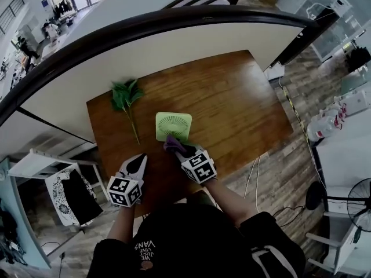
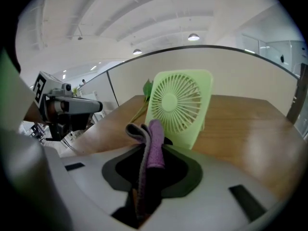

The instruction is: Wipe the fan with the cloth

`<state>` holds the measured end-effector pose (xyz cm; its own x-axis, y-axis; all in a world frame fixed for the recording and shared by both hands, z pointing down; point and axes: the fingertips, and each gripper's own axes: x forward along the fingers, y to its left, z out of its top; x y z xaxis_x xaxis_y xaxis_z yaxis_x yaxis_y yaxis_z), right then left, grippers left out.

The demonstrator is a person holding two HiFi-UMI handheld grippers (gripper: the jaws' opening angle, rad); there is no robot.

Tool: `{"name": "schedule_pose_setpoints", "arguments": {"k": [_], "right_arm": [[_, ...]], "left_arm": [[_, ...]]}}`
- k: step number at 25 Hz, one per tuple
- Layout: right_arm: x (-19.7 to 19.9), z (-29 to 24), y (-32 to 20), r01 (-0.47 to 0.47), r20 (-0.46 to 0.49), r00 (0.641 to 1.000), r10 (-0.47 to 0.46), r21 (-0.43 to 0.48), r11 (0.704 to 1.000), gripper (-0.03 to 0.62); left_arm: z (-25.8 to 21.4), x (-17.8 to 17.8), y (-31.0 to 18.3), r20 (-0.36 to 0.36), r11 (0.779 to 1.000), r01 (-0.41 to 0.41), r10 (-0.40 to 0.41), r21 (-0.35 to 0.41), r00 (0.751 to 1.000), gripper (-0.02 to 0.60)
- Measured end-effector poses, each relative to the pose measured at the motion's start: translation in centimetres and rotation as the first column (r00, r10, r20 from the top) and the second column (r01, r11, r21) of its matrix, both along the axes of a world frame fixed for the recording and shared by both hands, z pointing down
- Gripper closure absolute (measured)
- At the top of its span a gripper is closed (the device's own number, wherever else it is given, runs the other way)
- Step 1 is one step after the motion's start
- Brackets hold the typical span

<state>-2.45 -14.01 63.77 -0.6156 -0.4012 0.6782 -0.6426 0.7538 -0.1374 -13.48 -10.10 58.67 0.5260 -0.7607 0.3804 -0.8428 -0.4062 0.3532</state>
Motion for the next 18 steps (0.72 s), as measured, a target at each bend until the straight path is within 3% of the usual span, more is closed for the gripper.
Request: {"name": "schedule_pose_setpoints", "arguments": {"k": [9,18], "right_arm": [[5.1,0.3,0.2,-0.124,-0.019,0.992,0.124,-0.014,0.992,0.491],[9.0,0.3,0.4,-0.274,-0.014,0.962,0.274,-0.033,0.961,0.491]], "left_arm": [[-0.3,2.8,-1.0,-0.012,0.998,-0.058,0.058,0.005,0.998,0.569],[-0.2,3.9,-1.1,-0.017,0.997,-0.076,0.076,0.0,0.997,0.569]]}}
